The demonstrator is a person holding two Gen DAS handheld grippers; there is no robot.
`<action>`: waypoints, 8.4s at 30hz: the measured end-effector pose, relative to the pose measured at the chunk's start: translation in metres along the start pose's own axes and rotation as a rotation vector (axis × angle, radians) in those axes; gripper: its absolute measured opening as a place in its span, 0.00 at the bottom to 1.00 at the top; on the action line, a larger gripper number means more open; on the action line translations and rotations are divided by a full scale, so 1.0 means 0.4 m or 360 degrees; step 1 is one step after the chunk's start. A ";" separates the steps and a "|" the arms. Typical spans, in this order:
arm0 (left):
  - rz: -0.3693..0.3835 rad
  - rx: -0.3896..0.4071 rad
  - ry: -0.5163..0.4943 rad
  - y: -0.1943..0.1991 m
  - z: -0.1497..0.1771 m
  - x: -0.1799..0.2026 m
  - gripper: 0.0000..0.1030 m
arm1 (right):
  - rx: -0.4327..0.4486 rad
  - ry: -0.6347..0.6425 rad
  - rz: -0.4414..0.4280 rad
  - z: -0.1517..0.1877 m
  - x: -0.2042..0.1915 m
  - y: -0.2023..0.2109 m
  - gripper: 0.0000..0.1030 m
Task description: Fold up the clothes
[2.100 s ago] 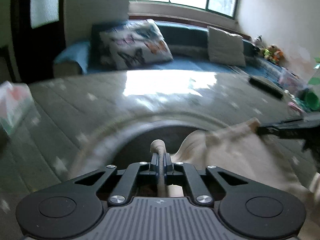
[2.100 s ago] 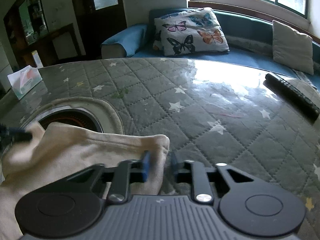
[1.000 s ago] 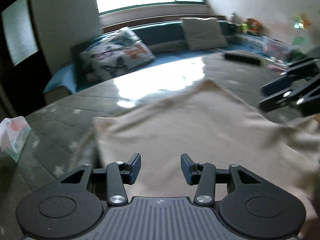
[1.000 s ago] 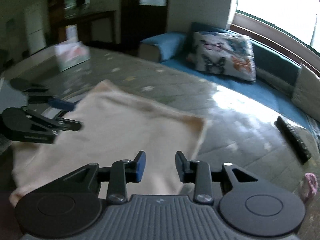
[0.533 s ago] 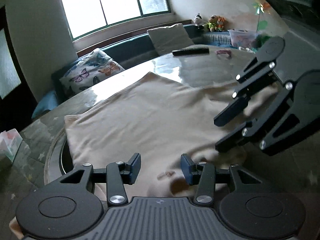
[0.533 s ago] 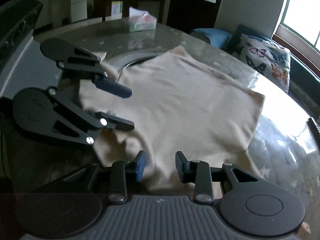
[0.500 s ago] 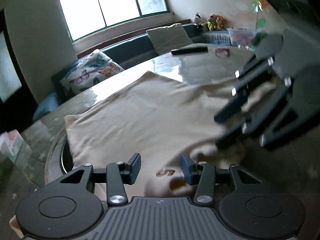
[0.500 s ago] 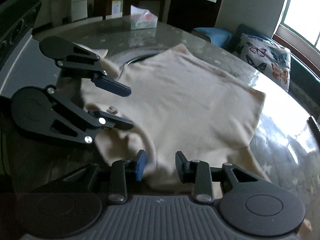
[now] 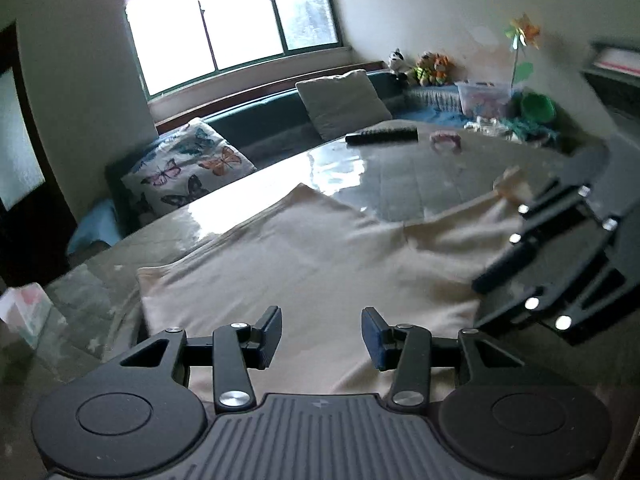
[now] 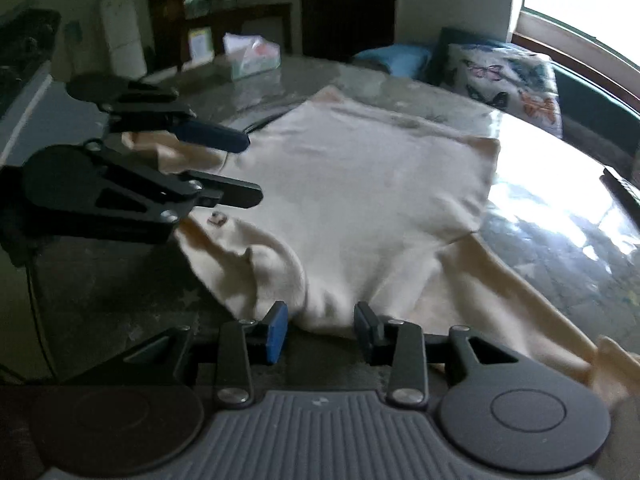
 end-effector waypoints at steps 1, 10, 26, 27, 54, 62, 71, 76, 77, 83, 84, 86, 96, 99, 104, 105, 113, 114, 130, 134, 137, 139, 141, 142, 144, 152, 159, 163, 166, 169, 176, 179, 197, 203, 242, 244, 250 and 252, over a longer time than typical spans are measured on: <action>0.0016 -0.0001 0.0014 -0.009 -0.008 0.007 0.46 | 0.0028 -0.0050 0.0020 0.000 0.015 0.019 0.35; 0.0167 -0.0070 0.0039 -0.112 -0.024 0.125 0.48 | 0.0084 -0.0389 0.0381 0.075 0.215 0.089 0.36; 0.0215 -0.0128 -0.0008 -0.132 0.010 0.176 0.48 | 0.0036 -0.0653 0.0856 0.206 0.456 0.118 0.02; 0.0219 -0.0128 -0.0016 -0.131 0.011 0.176 0.48 | 0.0039 -0.0677 0.0870 0.213 0.466 0.124 0.02; 0.0270 -0.0123 -0.0080 -0.121 0.021 0.184 0.48 | 0.0140 -0.0822 0.0938 0.175 0.596 0.130 0.10; 0.0237 -0.0095 -0.0001 -0.098 0.019 0.156 0.55 | 0.0103 -0.0809 0.0916 0.133 0.622 0.085 0.15; -0.0181 0.0002 0.0197 0.014 0.015 -0.103 0.57 | 0.0156 -0.0545 0.0686 0.010 0.445 0.073 0.27; -0.0460 -0.0099 0.0377 0.063 0.078 -0.310 0.55 | 0.0170 -0.0389 0.0521 -0.067 0.319 0.034 0.28; -0.0474 -0.0126 0.0404 0.069 0.096 -0.336 0.55 | 0.0172 -0.0352 0.0484 -0.085 0.290 0.024 0.29; -0.0536 -0.0269 0.0517 0.106 0.201 -0.461 0.57 | 0.0159 -0.0175 0.0314 -0.166 0.141 -0.046 0.33; -0.0534 -0.0274 0.0510 0.110 0.213 -0.464 0.57 | 0.0152 -0.0152 0.0291 -0.177 0.118 -0.059 0.33; -0.0564 -0.0274 0.0483 0.120 0.236 -0.472 0.58 | 0.0132 -0.0107 0.0248 -0.195 0.076 -0.083 0.33; -0.0902 -0.0180 0.0727 0.237 0.313 -0.628 0.51 | -0.0008 0.0039 0.0152 -0.221 -0.069 -0.178 0.33; -0.0807 -0.0101 0.0747 0.264 0.287 -0.617 0.51 | -0.0029 0.0057 0.0136 -0.227 -0.097 -0.187 0.33; -0.0495 -0.0018 0.0601 0.242 0.210 -0.524 0.51 | -0.0057 0.0078 0.0123 -0.234 -0.136 -0.201 0.33; -0.0457 -0.0026 0.0576 0.229 0.202 -0.511 0.52 | -0.0062 0.0078 0.0123 -0.234 -0.142 -0.204 0.33; -0.0341 -0.0161 0.0482 0.134 0.213 -0.463 0.53 | -0.0084 0.0077 0.0132 -0.230 -0.173 -0.205 0.34; -0.0337 -0.0178 0.0479 0.125 0.219 -0.461 0.53 | -0.0085 0.0078 0.0133 -0.230 -0.176 -0.204 0.34; -0.0617 0.0120 0.0908 0.271 0.271 -0.657 0.05 | -0.0048 0.0199 0.0109 -0.287 -0.229 -0.207 0.34; -0.0668 0.0171 0.1046 0.339 0.324 -0.687 0.05 | -0.0049 0.0244 0.0021 -0.298 -0.271 -0.225 0.34; -0.0674 0.0098 0.1056 0.339 0.375 -0.679 0.05 | -0.0055 0.0282 -0.0065 -0.301 -0.312 -0.245 0.34; -0.0690 0.0044 0.1045 0.329 0.396 -0.677 0.05 | -0.0060 0.0309 -0.0131 -0.302 -0.342 -0.258 0.34; -0.0706 0.0000 0.1038 0.318 0.408 -0.680 0.05 | -0.0068 0.0340 -0.0185 -0.301 -0.372 -0.274 0.34; -0.0710 0.0000 0.1046 0.315 0.406 -0.688 0.05 | -0.0076 0.0350 -0.0207 -0.299 -0.385 -0.282 0.34; -0.0733 0.0053 0.1024 0.320 0.379 -0.704 0.05 | -0.0103 0.0361 -0.0238 -0.291 -0.406 -0.298 0.34; -0.0750 0.0125 0.0886 0.316 0.313 -0.729 0.05 | -0.0041 0.0326 -0.0241 -0.320 -0.390 -0.285 0.35; -0.0750 -0.0163 0.1041 0.294 0.422 -0.743 0.26 | -0.0008 0.0114 -0.0052 -0.372 -0.253 -0.321 0.33; -0.0703 -0.0118 0.1015 0.280 0.377 -0.741 0.53 | -0.0059 0.0018 -0.0005 -0.371 -0.207 -0.365 0.28; -0.0673 -0.0132 0.0952 0.240 0.351 -0.738 0.54 | -0.0085 -0.0002 -0.0017 -0.367 -0.211 -0.400 0.27; -0.0665 -0.0179 0.0907 0.189 0.347 -0.738 0.52 | -0.0069 0.0004 -0.0031 -0.371 -0.221 -0.413 0.28; -0.0665 -0.0205 0.0788 0.140 0.334 -0.740 0.12 | -0.0030 0.0040 -0.0071 -0.376 -0.239 -0.367 0.28; -0.0693 -0.0190 0.0761 0.143 0.319 -0.749 0.07 | -0.0020 0.0114 -0.0141 -0.368 -0.285 -0.351 0.28; -0.0798 -0.0145 0.1032 0.253 0.363 -0.758 0.51 | 0.0020 0.0315 -0.0267 -0.322 -0.422 -0.269 0.30; -0.0805 -0.0159 0.1223 0.265 0.400 -0.731 0.51 | -0.0066 0.0213 -0.0174 -0.260 -0.348 -0.234 0.30; -0.0148 0.0257 0.0730 0.154 -0.158 -0.214 0.04 | 0.0200 -0.0163 0.0093 -0.202 -0.023 -0.078 0.33; -0.0084 0.0225 0.0720 0.115 -0.164 -0.164 0.04 | 0.0190 -0.0200 0.0107 -0.178 0.005 -0.075 0.33; 0.0076 0.0042 0.0636 -0.004 -0.121 -0.017 0.07 | 0.0166 -0.0312 0.0145 -0.118 0.081 -0.069 0.33; 0.0112 -0.0021 0.0603 -0.026 -0.096 0.020 0.08 | 0.0171 -0.0348 0.0157 -0.108 0.099 -0.063 0.33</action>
Point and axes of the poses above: each gripper's, at about its wrist camera, not at the fingertips, and y roughly against the way its jaws point, x to its right, z to its underside, the point moved 10 cm from there along -y, roughly the way its jaws point, and after that the axes turned 3 degrees about y, right-handed, at the moved point
